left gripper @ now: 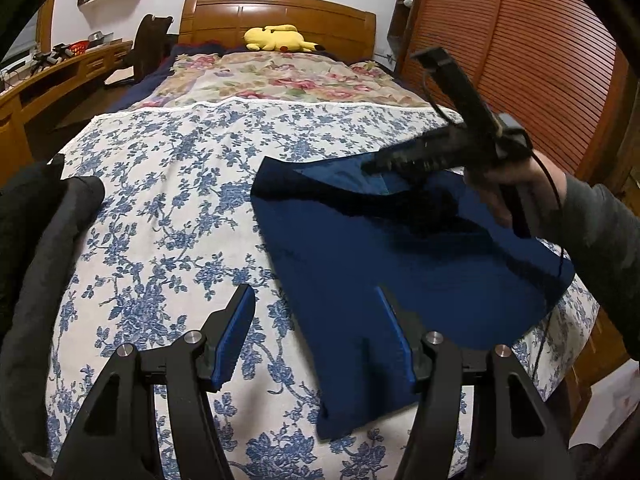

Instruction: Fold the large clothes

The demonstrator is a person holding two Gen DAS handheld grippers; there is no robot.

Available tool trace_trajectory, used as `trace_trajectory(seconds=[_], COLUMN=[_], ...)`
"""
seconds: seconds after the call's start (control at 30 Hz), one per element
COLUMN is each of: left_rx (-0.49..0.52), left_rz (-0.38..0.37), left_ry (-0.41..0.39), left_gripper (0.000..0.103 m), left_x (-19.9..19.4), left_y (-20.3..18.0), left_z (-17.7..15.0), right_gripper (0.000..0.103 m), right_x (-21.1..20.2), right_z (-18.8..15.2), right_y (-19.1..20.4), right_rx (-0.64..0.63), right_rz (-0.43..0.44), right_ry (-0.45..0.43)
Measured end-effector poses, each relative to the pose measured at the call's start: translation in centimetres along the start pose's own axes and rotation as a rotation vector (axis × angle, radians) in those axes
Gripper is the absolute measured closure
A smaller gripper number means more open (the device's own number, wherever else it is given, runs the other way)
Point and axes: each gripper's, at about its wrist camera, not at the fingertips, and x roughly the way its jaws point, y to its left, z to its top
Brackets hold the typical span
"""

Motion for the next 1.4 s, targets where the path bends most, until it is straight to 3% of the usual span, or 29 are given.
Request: trace_trajectory(seconds=[0.17, 0.33, 0.37, 0.4, 0.43, 0.5, 0.6, 0.77, 0.87, 0.9, 0.97, 1.0, 1.03, 1.2, 1.4], left_rx=[0.008, 0.008, 0.008, 0.007, 0.007, 0.008, 0.011, 0.016, 0.021, 0.024, 0.032, 0.034, 0.036, 0.044, 0.053], left_rz=[-0.005, -0.003, -0.003, -0.002, -0.003, -0.002, -0.004, -0.007, -0.013, -0.015, -0.022, -0.025, -0.027, -0.042, -0.057], left_ry=[0.000, 0.005, 0.007, 0.008, 0.011, 0.017, 0.021, 0.029, 0.033, 0.035, 0.037, 0.038, 0.038, 0.030, 0.020], left_gripper=[0.041, 0.041, 0.041, 0.041, 0.041, 0.041, 0.041, 0.041, 0.041, 0.041, 0.041, 0.041, 0.041, 0.041, 0.041], left_x=[-0.2, 0.0, 0.0, 0.1, 0.2, 0.4, 0.6, 1.0, 1.2, 1.3, 1.3, 1.3, 1.3, 1.3, 2.0], left_y=[-0.6, -0.7, -0.7, -0.7, -0.7, -0.7, -0.8, -1.1, -1.5, -1.7, -2.2, -2.3, -2.5, -3.5, -5.0], left_z=[-0.1, -0.1, -0.1, -0.1, -0.2, -0.2, -0.2, -0.1, -0.1, -0.1, -0.1, -0.1, -0.1, 0.2, 0.9], right_gripper=[0.051, 0.051, 0.056, 0.083, 0.098, 0.099, 0.099, 0.099, 0.099, 0.096, 0.078, 0.066, 0.063, 0.062, 0.062], right_x=[1.0, 2.7, 3.3, 3.6, 4.0, 4.8, 5.3, 7.1, 8.3, 8.4, 7.6, 6.6, 5.5, -0.4, -5.7], right_z=[-1.0, -1.5, -1.5, -1.3, -0.9, 0.3, 2.5, 5.4, 5.8, 5.8, 5.5, 5.1, 4.6, 0.3, -7.9], right_y=[0.9, 0.7, 0.7, 0.6, 0.2, -0.3, -1.0, -1.1, -0.9, -1.3, -2.3, -2.8, -3.6, -8.7, -16.0], right_rx=[-0.036, -0.062, -0.071, -0.080, -0.076, -0.050, -0.041, -0.026, -0.022, 0.005, 0.054, 0.071, 0.087, 0.174, 0.343], right_rz=[0.048, 0.002, -0.019, -0.035, -0.039, -0.036, -0.091, -0.111, -0.188, -0.191, -0.192, -0.203, -0.207, -0.269, -0.321], right_ry=[0.045, 0.101, 0.110, 0.119, 0.132, 0.118, 0.077, 0.035, 0.030, 0.027, -0.002, -0.022, -0.041, -0.056, -0.006])
